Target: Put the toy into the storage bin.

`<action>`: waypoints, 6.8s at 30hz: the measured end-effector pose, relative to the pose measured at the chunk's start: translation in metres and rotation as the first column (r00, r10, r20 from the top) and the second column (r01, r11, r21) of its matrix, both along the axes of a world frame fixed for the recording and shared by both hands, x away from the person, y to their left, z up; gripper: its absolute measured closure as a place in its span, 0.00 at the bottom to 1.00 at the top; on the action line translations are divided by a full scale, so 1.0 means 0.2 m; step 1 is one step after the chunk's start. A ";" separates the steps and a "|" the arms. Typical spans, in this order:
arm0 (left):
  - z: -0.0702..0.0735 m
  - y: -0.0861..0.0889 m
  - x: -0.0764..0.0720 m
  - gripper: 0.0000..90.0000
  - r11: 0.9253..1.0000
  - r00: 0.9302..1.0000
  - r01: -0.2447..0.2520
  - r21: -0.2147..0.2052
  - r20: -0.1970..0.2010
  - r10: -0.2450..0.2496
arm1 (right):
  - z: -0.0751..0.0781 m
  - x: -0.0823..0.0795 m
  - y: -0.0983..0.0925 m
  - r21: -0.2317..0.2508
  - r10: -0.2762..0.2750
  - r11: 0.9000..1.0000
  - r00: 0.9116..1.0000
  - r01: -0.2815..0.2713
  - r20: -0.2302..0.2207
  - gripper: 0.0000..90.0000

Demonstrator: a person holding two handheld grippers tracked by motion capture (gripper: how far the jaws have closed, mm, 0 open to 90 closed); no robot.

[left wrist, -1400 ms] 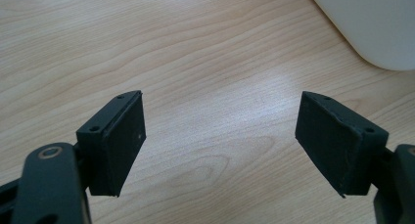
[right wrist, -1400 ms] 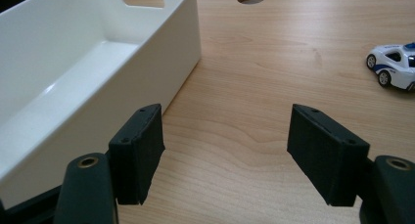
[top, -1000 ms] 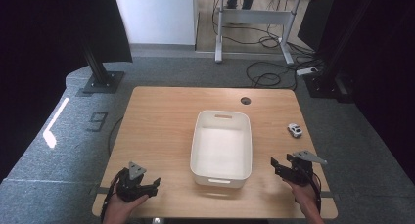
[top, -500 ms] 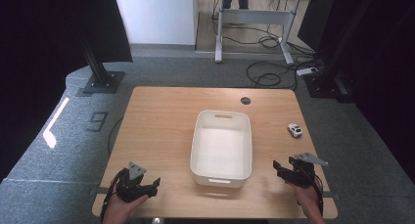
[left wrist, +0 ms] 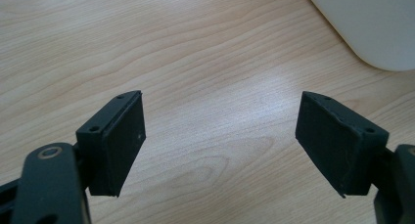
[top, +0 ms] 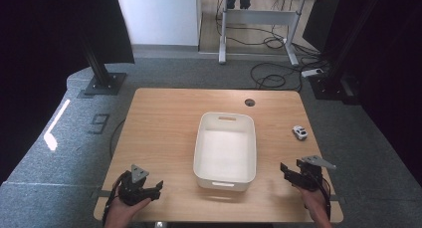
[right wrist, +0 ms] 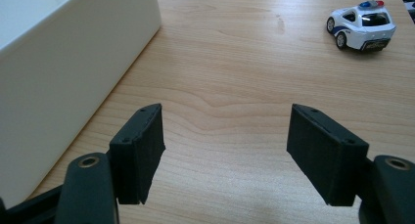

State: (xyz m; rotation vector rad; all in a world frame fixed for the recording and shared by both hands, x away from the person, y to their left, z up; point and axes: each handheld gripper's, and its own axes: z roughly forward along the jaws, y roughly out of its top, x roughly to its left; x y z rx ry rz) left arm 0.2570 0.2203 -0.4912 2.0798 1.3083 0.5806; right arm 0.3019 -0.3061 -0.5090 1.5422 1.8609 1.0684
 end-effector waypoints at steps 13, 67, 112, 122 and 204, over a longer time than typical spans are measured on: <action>0.00 0.00 -0.01 0.22 1.000 1.000 0.003 0.000 -0.003 -0.003 | 0.00 0.02 -0.01 -0.014 -0.006 1.000 1.000 0.006 -0.015 0.31; -0.03 0.00 0.01 0.22 1.000 0.999 -0.002 0.006 -0.033 0.002 | 0.02 0.22 -0.19 -0.031 -0.091 0.996 0.995 0.089 -0.046 0.30; -0.06 -0.01 0.03 0.22 0.999 0.998 -0.017 0.033 -0.052 0.019 | -0.01 0.43 -0.33 -0.033 -0.137 0.990 0.990 0.135 -0.044 0.31; -0.07 -0.01 0.04 0.21 0.999 0.998 -0.018 0.033 -0.057 0.020 | -0.01 0.47 -0.32 -0.048 -0.130 0.991 0.991 0.128 -0.045 0.31; -0.11 -0.02 0.01 0.21 0.994 0.994 -0.056 0.091 -0.094 0.065 | -0.08 0.77 -0.45 -0.053 -0.132 0.990 0.989 0.128 -0.072 0.32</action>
